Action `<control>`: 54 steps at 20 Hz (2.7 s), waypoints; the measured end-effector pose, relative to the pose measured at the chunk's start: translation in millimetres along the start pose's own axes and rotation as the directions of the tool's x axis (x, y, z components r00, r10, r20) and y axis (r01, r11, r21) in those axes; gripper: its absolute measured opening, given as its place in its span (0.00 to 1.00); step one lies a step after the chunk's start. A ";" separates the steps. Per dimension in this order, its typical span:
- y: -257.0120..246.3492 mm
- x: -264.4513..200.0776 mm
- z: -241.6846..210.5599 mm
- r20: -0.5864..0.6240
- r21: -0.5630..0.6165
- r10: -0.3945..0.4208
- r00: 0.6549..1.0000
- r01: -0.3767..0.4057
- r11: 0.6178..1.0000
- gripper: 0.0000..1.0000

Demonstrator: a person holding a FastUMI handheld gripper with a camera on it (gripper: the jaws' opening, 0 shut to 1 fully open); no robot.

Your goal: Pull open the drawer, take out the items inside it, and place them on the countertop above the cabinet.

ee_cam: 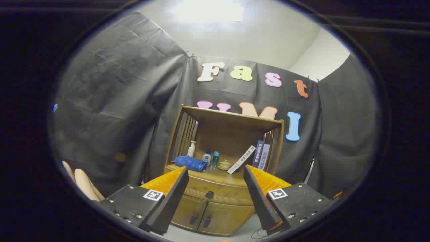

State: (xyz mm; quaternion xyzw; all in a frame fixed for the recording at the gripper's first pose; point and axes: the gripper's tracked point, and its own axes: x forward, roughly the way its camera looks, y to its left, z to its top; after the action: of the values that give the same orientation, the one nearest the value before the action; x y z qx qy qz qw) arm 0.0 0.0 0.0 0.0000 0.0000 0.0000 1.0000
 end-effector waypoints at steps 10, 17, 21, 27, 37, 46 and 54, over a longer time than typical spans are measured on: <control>6.9 4.8 -13.8 -0.017 0.018 0.017 1.000 -0.016 1.000 0.97; 4.6 5.6 -19.7 -0.029 0.046 0.011 1.000 -0.010 0.999 0.97; -2.4 6.8 -22.5 -0.031 0.052 -0.007 0.999 0.008 0.999 0.97; -2.5 18.6 -44.0 -0.071 0.051 -0.005 0.997 0.009 0.999 0.98; -19.1 79.9 -124.6 -0.162 0.064 -0.059 0.985 0.070 0.995 0.98; 10.4 200.8 -245.4 -0.327 0.060 -0.008 0.945 0.030 0.998 0.98; 7.4 258.7 -305.2 -0.421 0.024 -0.033 0.906 0.048 0.999 0.98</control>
State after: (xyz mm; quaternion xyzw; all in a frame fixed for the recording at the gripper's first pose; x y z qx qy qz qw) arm 258.7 7.4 -305.2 0.0169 0.2154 -0.0207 0.9762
